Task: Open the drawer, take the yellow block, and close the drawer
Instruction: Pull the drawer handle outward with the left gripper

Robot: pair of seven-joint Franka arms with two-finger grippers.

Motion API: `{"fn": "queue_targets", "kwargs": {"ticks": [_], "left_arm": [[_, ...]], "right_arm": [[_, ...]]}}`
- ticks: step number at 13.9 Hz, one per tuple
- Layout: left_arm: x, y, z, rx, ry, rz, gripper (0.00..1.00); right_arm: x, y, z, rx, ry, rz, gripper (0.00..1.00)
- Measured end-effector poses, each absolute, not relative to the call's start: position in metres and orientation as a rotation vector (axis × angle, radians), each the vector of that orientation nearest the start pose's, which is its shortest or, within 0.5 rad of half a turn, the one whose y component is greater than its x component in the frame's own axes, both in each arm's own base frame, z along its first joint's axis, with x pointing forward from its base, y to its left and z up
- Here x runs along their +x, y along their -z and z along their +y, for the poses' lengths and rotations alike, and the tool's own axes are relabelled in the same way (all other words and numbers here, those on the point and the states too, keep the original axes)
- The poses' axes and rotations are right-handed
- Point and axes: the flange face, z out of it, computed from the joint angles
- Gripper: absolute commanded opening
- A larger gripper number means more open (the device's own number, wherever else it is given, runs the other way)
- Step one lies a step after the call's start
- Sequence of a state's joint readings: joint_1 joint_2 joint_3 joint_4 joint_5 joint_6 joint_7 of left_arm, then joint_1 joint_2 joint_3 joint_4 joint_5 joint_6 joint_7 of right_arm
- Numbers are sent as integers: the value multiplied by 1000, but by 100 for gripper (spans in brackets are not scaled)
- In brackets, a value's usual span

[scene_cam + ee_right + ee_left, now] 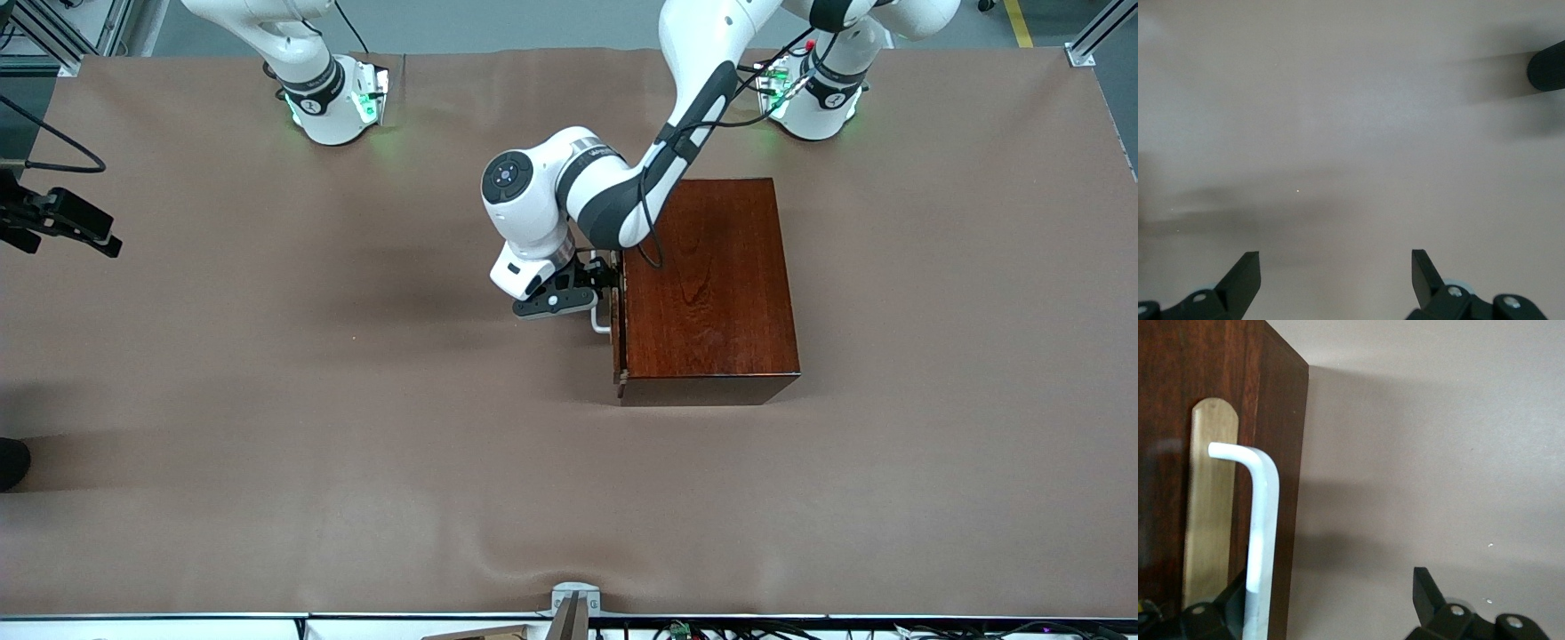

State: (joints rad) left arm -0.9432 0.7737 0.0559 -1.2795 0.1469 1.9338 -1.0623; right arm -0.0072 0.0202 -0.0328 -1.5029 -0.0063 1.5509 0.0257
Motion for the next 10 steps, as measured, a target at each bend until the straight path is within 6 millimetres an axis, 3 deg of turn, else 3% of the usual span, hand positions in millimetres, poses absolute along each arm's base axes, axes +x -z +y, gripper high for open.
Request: {"fn": "queue_targets", "kwargs": {"ticks": [10], "left_arm": [[449,-283,-581,-2956,100,-162,100]], "right_arm": [[559,-643,-23,-3147,44,103,100]]}}
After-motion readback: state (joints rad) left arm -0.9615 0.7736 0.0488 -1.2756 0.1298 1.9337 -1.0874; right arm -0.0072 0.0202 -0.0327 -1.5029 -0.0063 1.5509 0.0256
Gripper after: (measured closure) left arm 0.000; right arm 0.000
